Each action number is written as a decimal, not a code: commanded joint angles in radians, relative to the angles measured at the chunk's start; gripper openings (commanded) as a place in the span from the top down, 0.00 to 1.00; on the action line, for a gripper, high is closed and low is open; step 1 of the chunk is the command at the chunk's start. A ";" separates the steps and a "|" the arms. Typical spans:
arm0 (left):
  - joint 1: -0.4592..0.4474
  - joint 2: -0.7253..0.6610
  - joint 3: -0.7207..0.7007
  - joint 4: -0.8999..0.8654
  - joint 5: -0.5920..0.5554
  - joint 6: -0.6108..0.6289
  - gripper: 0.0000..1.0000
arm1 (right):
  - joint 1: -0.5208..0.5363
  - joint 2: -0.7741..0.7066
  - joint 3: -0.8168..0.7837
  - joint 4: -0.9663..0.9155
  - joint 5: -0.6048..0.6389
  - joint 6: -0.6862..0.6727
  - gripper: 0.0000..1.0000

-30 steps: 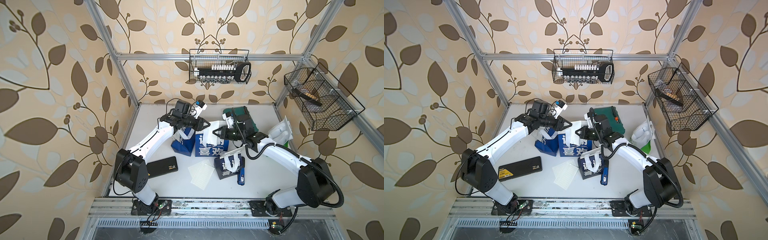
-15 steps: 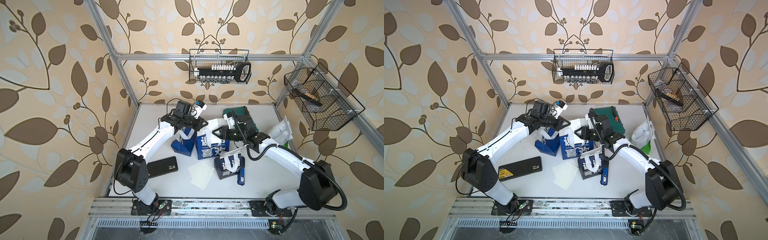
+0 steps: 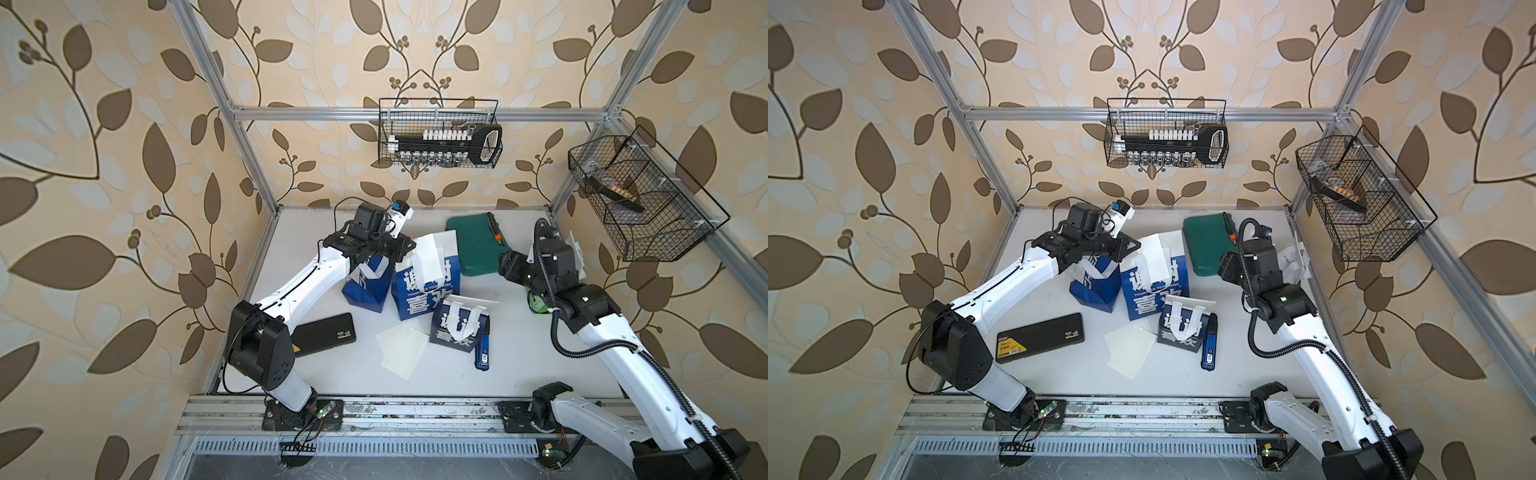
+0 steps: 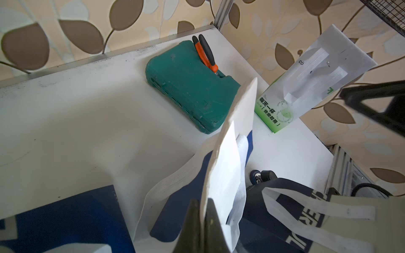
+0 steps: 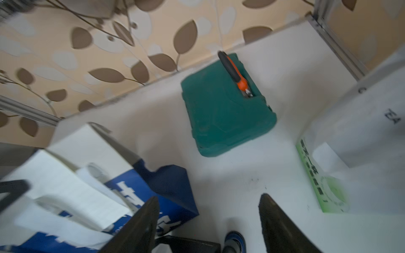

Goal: Staple the receipts to the bags
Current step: Hold the receipt from the takeout bag, then move the stapler to the center of the board.

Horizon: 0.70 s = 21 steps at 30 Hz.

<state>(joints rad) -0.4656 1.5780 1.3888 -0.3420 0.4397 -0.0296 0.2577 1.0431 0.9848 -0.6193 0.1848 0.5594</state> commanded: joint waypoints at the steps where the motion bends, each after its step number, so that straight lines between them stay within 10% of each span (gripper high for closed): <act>1: -0.007 -0.054 -0.003 0.051 -0.045 -0.013 1.00 | -0.022 0.104 -0.089 -0.208 -0.192 -0.028 0.30; 21: -0.008 -0.054 -0.017 0.118 -0.061 -0.001 1.00 | 0.118 0.406 -0.131 -0.339 -0.352 -0.172 0.29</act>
<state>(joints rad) -0.4721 1.5646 1.3689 -0.2928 0.3920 -0.0315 0.3180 1.4059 0.8516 -0.9020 -0.1520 0.4057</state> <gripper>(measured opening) 0.058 0.709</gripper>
